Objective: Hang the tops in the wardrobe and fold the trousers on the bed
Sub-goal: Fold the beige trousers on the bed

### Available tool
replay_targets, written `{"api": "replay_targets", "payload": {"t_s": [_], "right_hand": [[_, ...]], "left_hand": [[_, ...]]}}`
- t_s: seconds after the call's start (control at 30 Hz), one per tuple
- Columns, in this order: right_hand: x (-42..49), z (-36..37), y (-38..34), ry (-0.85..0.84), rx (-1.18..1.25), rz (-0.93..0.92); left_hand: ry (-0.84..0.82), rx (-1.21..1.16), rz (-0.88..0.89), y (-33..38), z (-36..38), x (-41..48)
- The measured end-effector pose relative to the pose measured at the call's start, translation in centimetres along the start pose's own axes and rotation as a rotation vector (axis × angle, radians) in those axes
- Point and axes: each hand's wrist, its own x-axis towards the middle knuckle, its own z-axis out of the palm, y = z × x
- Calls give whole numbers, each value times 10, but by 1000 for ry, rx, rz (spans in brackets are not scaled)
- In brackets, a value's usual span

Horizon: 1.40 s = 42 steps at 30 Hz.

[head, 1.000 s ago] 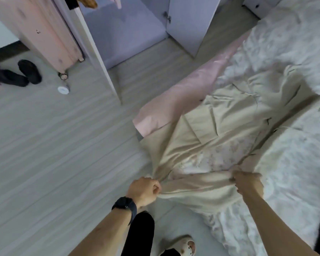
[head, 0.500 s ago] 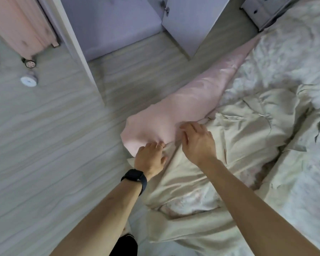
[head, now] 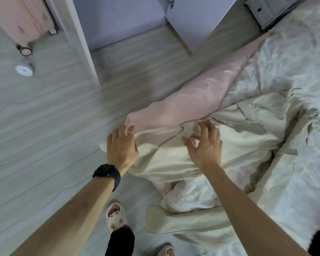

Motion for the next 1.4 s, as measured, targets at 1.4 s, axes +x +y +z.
{"api": "replay_targets", "payload": {"t_s": [1.4], "right_hand": [[67,-122,122,42,848,681]], "left_hand": [[-86,39,-61,73,-41,-63]]}}
